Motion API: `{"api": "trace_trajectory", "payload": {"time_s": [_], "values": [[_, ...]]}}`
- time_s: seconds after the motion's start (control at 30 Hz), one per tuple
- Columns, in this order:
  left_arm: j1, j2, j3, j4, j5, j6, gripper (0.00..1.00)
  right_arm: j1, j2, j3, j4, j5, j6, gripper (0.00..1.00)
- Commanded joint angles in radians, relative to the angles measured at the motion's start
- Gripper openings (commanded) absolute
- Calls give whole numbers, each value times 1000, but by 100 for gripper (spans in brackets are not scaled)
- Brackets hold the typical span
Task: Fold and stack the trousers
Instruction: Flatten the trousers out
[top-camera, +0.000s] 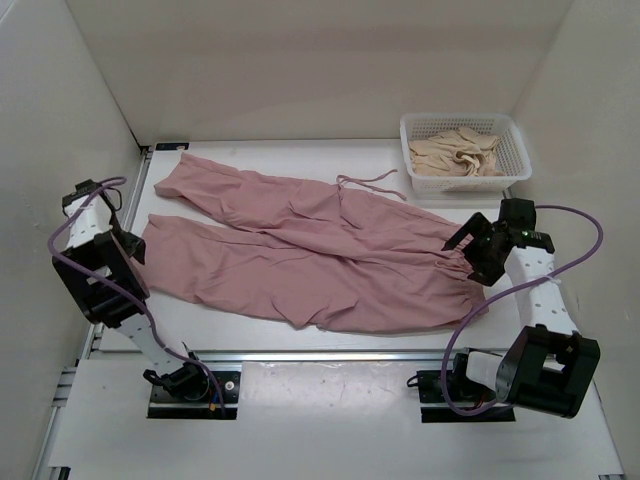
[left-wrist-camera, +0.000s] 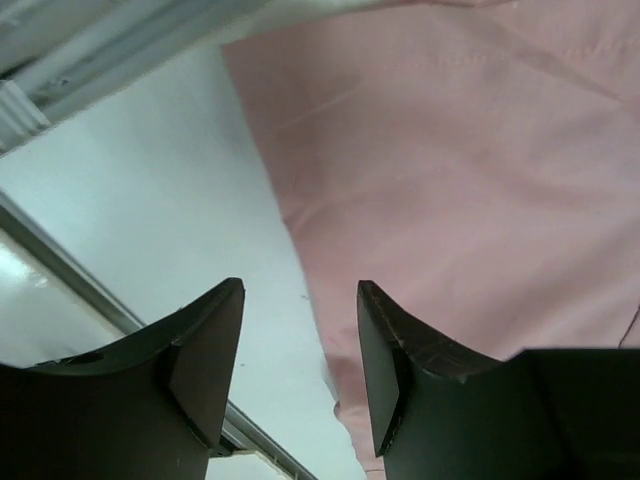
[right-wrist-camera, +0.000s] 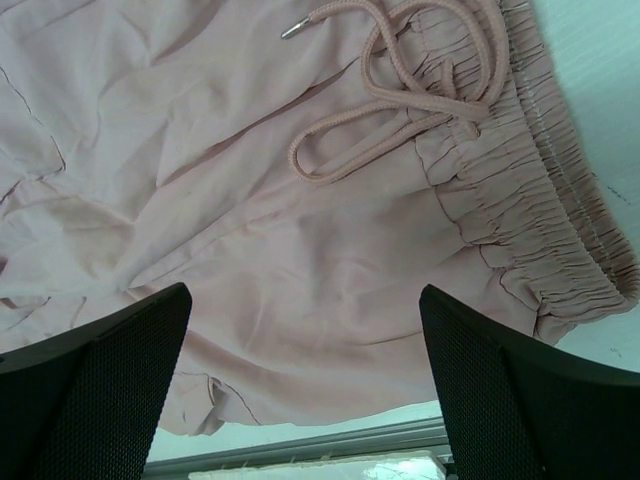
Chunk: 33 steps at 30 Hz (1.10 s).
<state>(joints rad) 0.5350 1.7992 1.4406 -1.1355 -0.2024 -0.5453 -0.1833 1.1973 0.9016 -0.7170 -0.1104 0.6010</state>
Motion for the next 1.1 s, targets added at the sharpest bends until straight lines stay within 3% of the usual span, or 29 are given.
{"api": "trace_trajectory", "payload": {"time_s": [0.0,0.43,0.8,1.07], "values": [[-26,43,-32,69,55,-21,61,-4,-28,37,-33,-43,-24,100],[-26,161,-98,171,78,-31,57,-13,-85,77,-91,-52,-43,100],[3,-53,-155,181,89,-22,61,-13,-104,77,-101,-61,-43,100],[3,-41,-244,195,104,-2,60,-13,-94,77,-101,-71,-43,100]]}}
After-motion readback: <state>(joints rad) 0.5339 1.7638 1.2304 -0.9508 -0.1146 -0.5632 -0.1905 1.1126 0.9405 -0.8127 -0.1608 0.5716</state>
